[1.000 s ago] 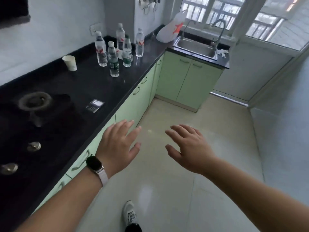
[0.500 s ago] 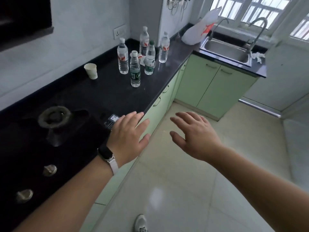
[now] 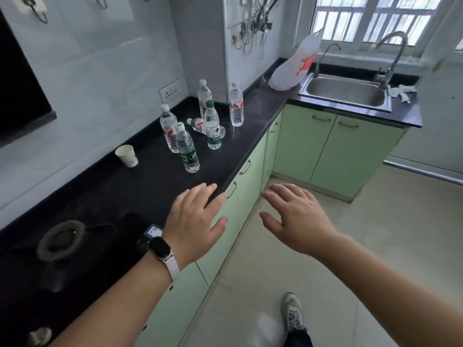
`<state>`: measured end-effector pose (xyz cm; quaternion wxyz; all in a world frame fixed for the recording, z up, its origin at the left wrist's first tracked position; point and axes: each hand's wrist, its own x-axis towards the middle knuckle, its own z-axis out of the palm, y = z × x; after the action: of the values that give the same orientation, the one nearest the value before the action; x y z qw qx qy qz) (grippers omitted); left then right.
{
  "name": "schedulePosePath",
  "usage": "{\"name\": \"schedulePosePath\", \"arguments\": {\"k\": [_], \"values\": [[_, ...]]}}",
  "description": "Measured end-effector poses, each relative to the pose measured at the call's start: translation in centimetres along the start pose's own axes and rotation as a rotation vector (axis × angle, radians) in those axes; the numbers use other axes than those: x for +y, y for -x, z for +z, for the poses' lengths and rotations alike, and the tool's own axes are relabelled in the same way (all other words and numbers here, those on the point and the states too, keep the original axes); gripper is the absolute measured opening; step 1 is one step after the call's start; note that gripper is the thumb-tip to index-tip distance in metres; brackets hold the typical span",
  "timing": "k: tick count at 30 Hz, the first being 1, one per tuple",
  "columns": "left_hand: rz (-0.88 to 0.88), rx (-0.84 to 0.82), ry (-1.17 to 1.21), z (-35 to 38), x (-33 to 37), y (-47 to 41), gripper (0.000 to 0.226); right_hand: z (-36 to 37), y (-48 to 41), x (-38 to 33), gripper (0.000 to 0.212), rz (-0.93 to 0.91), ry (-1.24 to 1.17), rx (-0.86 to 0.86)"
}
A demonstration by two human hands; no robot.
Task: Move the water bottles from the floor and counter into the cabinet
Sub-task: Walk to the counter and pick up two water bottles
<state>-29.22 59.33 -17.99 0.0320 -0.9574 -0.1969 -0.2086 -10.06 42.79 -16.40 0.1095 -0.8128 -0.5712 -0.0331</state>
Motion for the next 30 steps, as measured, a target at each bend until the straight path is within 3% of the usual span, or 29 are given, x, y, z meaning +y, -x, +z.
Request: {"name": "schedulePosePath", "arguments": {"k": [13,18,30], "values": [[-0.087,0.023,-0.101,5.0,8.3,-18.3,0.044,-3.5,-11.1,19.3,0.056,-0.132,-0.029,0.002],[-0.121,-0.004,-0.136,6.1,8.8,-21.1,0.046,-3.6,-13.1,22.2,0.053,-0.146,-0.09,0.055],[-0.166,-0.005,-0.15,9.9,4.0,-26.1,0.048,-1.1,-20.1,24.2,0.052,-0.21,-0.092,-0.027]]}}
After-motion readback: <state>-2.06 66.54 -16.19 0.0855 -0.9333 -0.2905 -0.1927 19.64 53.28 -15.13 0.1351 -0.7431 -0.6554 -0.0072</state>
